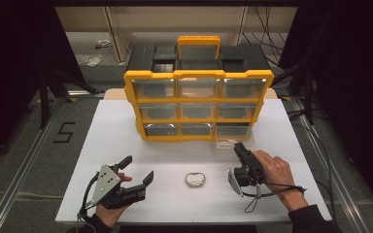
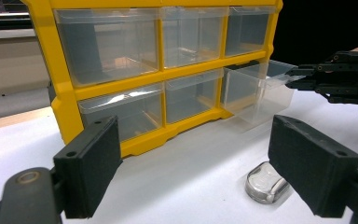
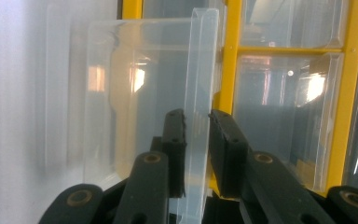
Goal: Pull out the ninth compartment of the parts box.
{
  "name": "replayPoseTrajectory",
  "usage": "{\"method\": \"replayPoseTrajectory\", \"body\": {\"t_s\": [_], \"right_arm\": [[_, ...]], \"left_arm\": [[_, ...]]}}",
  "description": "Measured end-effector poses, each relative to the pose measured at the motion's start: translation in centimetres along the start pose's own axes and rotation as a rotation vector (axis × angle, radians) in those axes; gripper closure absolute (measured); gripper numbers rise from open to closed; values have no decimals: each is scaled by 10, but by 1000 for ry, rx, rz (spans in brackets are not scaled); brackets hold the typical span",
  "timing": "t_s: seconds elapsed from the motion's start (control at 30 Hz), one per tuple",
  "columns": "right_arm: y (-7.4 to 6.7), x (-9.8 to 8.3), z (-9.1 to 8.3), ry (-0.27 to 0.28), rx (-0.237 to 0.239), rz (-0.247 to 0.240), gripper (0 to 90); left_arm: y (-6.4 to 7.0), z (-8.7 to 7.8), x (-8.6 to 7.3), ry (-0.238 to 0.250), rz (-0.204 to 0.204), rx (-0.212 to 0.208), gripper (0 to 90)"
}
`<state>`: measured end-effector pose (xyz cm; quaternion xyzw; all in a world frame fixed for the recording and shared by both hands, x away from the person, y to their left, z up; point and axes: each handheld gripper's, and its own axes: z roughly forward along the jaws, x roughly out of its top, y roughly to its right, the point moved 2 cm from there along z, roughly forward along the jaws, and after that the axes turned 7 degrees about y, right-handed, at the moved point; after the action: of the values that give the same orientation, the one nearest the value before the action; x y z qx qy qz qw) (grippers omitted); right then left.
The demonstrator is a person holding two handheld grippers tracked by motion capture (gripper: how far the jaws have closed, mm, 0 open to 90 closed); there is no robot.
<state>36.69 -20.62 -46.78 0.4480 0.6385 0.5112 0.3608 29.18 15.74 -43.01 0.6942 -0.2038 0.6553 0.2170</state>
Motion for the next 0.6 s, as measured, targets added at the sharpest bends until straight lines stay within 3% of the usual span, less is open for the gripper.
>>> {"method": "replayPoseTrajectory", "body": {"t_s": [0.6], "right_arm": [[-3, 0, -7, 8, 13, -7, 770]], "left_arm": [[0, 1, 0, -1, 2, -2, 164]]}}
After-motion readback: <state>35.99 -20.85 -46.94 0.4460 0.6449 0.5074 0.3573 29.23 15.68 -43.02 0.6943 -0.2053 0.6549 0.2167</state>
